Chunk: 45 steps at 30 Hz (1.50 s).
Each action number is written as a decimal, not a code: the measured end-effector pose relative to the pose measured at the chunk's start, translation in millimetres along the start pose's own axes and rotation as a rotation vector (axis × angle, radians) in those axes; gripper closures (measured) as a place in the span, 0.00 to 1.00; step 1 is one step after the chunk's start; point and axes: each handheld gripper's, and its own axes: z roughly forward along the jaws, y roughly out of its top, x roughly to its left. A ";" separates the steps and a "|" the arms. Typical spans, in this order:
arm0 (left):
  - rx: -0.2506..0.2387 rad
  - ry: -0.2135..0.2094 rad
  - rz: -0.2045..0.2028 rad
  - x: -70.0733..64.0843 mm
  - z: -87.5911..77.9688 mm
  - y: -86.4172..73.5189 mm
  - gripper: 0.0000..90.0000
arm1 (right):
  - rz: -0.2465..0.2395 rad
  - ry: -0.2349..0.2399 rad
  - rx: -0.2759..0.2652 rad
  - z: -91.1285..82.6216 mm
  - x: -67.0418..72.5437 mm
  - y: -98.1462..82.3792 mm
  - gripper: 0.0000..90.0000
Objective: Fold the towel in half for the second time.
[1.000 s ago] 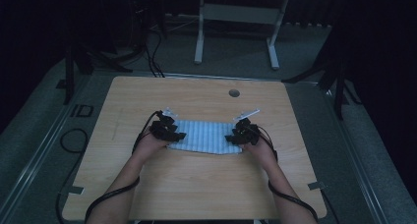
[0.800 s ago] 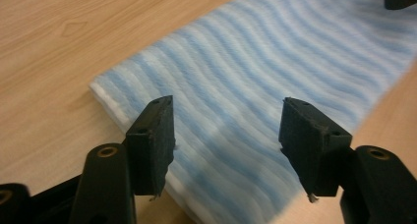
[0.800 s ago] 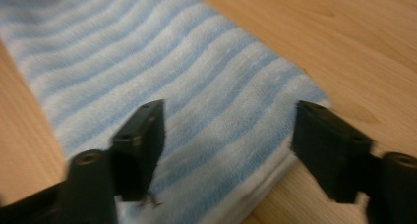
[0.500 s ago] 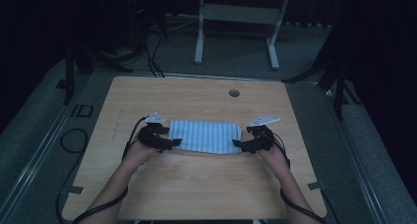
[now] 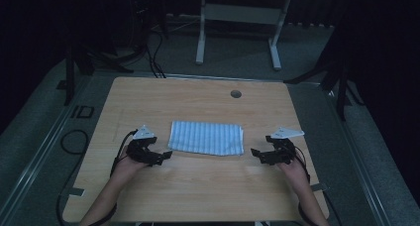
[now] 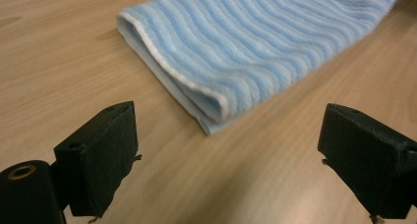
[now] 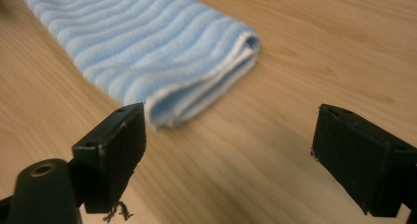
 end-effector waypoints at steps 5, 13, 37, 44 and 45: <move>-0.013 0.001 -0.015 2.5 -10.8 -11.9 0.09 | 0.025 -0.013 0.002 -12.9 -6.7 -15.8 0.14; -0.022 0.050 -0.033 4.4 -30.6 -34.4 0.09 | 0.073 -0.048 -0.007 -29.5 -16.6 -42.1 0.14; -0.068 0.213 -0.135 29.3 -73.8 -84.7 0.09 | 0.199 -0.285 -0.079 -67.6 -36.6 -85.1 0.15; -0.134 0.262 -0.168 32.4 -81.0 -84.8 0.09 | 0.253 -0.361 -0.117 -75.3 -42.2 -91.2 0.15; -0.144 0.265 -0.173 32.6 -81.9 -85.6 0.09 | 0.256 -0.380 -0.115 -75.5 -42.2 -91.7 0.15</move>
